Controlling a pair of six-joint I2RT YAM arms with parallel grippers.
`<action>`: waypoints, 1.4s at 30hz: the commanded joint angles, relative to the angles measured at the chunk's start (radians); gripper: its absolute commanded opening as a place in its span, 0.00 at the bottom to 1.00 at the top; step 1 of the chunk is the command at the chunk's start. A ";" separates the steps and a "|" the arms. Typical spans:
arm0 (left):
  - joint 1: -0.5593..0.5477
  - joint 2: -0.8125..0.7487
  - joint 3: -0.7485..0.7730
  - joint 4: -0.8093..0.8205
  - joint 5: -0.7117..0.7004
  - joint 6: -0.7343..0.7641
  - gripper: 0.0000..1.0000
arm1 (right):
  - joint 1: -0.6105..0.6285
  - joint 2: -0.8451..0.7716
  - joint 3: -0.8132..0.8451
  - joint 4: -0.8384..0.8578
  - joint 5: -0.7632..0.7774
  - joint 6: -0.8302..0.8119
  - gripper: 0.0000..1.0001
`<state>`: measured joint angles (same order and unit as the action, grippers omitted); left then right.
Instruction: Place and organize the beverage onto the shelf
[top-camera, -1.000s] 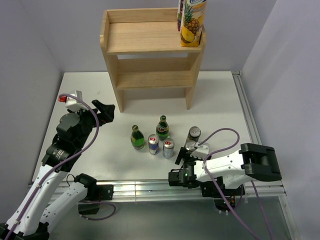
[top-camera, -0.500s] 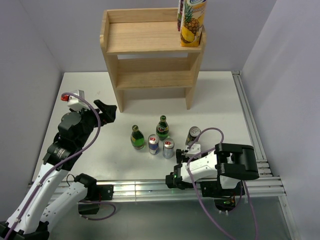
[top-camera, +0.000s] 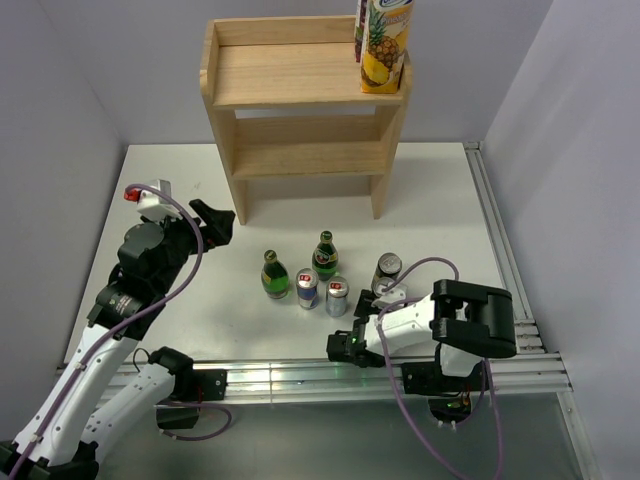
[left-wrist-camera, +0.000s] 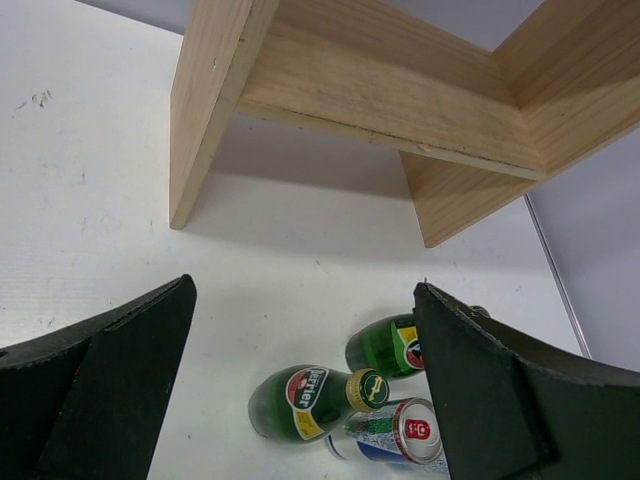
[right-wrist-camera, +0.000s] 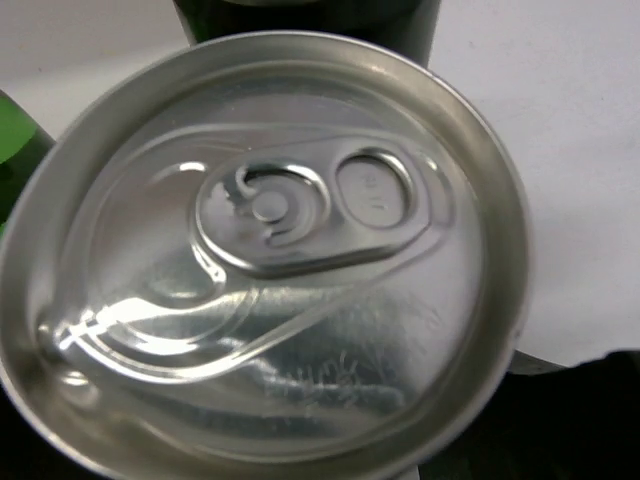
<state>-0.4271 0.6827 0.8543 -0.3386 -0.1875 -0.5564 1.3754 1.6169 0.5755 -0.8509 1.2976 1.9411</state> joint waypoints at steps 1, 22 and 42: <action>-0.006 -0.002 -0.001 0.039 0.016 0.026 0.97 | -0.032 -0.035 -0.019 0.220 0.048 -0.112 0.58; -0.004 -0.022 0.003 0.029 0.005 0.027 0.97 | 0.243 -0.095 0.455 -0.594 -0.060 0.165 0.00; -0.004 -0.051 0.003 0.024 -0.001 0.023 0.97 | 0.156 0.235 1.461 -0.593 0.405 -1.013 0.00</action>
<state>-0.4271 0.6430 0.8539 -0.3405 -0.1875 -0.5426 1.5654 1.7466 1.8294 -1.3399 1.3495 1.3415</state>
